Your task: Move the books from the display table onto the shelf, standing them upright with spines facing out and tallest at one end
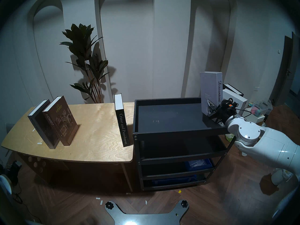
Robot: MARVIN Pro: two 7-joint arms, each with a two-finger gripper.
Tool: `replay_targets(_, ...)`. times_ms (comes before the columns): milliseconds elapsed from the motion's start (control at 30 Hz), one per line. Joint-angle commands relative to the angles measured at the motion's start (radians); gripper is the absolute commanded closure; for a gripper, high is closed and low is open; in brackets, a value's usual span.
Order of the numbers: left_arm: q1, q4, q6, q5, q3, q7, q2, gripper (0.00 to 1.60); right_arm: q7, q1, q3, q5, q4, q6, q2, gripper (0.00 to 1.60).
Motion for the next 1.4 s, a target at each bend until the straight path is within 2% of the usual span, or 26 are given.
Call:
replay_targets(0,0.039,-0.029,-0.029,0.027,-0.012,-0.068,-0.005,0.00,-0.022,-0.022,0.019,0.084,-0.071,-0.077,0.036,1.60)
replay_targets(333,0.070,-0.031,-0.071,0.072,-0.014,-0.163,-0.021,0.00,-0.085,-0.007,0.073,0.205,-0.102,-0.177,0.083,1.60)
replay_targets(667,0.110,-0.016,-0.152,0.140,-0.007,-0.306,-0.035,0.00,-0.146,-0.044,0.061,0.329,-0.112,-0.246,0.104,1.60)
replay_targets(733,0.113,-0.015,-0.162,0.147,-0.004,-0.313,-0.036,0.00,-0.150,-0.046,0.061,0.338,-0.111,-0.251,0.105,1.60)
replay_targets(833,0.132,-0.002,-0.215,0.186,0.010,-0.387,-0.044,0.00,-0.159,-0.049,0.065,0.372,-0.101,-0.262,0.110,1.60)
replay_targets(1000,0.151,0.026,-0.299,0.246,0.033,-0.489,-0.049,0.00,-0.150,-0.033,0.080,0.394,-0.089,-0.260,0.114,1.60)
replay_targets(1033,0.151,0.026,-0.299,0.246,0.033,-0.489,-0.049,0.00,-0.150,-0.033,0.080,0.394,-0.089,-0.260,0.114,1.60)
replay_targets(1100,0.156,0.046,-0.346,0.280,0.050,-0.529,-0.048,0.00,-0.137,-0.017,0.094,0.399,-0.088,-0.249,0.116,1.60)
replay_targets(1367,0.154,0.097,-0.447,0.342,0.071,-0.632,-0.046,0.00,-0.078,0.020,0.127,0.373,-0.079,-0.173,0.119,1.60)
